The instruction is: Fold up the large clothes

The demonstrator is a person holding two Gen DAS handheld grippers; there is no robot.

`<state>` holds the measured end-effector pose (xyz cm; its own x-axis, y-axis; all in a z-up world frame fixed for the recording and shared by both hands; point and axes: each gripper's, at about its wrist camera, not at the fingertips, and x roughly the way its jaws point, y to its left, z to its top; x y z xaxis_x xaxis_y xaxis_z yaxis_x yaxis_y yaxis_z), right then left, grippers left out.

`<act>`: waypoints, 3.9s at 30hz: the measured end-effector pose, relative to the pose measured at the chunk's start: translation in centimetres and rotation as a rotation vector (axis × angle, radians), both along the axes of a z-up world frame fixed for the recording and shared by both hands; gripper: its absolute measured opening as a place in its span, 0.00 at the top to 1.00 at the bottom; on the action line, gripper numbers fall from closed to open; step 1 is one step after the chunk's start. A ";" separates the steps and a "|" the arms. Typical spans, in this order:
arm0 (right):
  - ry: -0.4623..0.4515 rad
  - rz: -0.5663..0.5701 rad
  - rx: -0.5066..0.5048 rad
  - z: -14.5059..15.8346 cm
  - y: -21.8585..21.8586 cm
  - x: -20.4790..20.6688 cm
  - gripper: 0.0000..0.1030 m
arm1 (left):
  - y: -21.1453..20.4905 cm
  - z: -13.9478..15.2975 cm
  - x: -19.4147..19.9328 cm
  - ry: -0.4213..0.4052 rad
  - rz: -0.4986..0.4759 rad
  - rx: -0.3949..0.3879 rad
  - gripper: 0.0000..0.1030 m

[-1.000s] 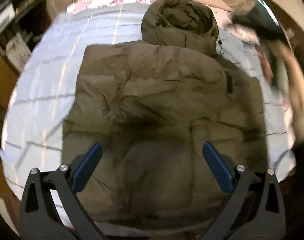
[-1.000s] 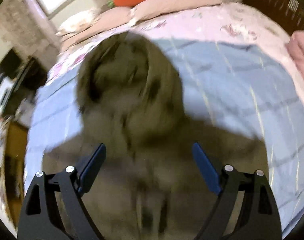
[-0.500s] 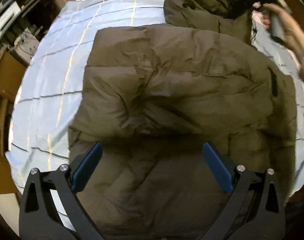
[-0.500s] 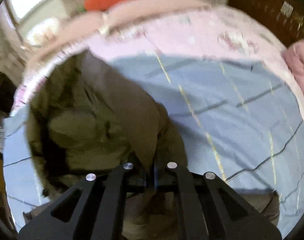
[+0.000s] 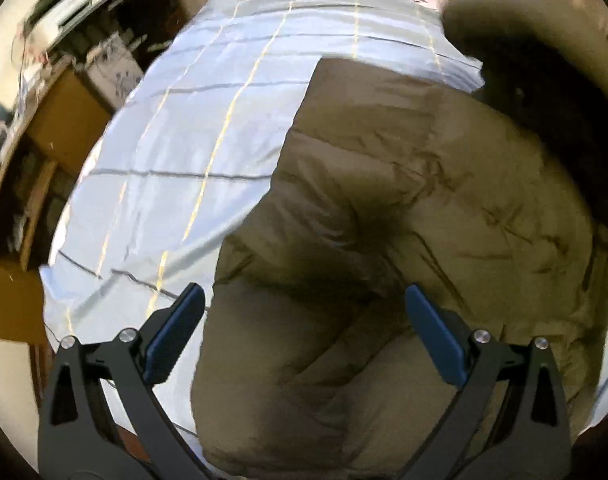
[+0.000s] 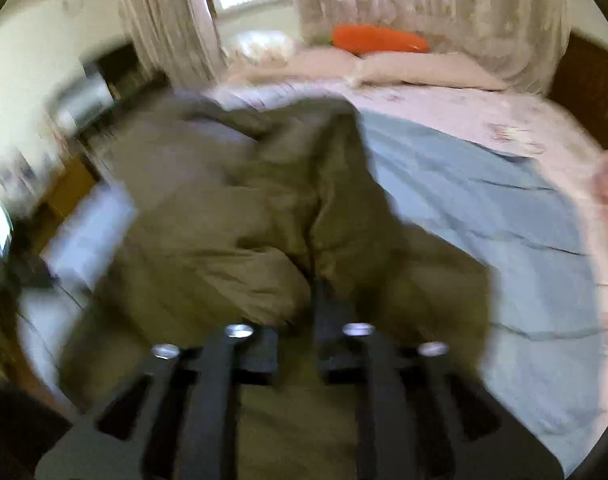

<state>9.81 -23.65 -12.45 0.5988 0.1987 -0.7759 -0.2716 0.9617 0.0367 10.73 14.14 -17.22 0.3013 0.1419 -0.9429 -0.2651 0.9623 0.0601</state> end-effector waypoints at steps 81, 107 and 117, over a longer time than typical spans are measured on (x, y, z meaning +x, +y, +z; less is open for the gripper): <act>0.107 -0.170 -0.011 -4.9 10.6 0.9 0.25 | -14.4 -2.5 4.8 -0.145 -0.347 0.290 0.02; -0.020 -0.193 0.143 -1.0 8.5 5.7 0.19 | -14.3 -4.0 5.2 -0.063 -0.347 0.267 0.02; 0.179 -0.254 0.110 -10.3 10.5 14.3 0.12 | -14.0 -4.7 5.2 -0.044 -0.368 0.257 0.02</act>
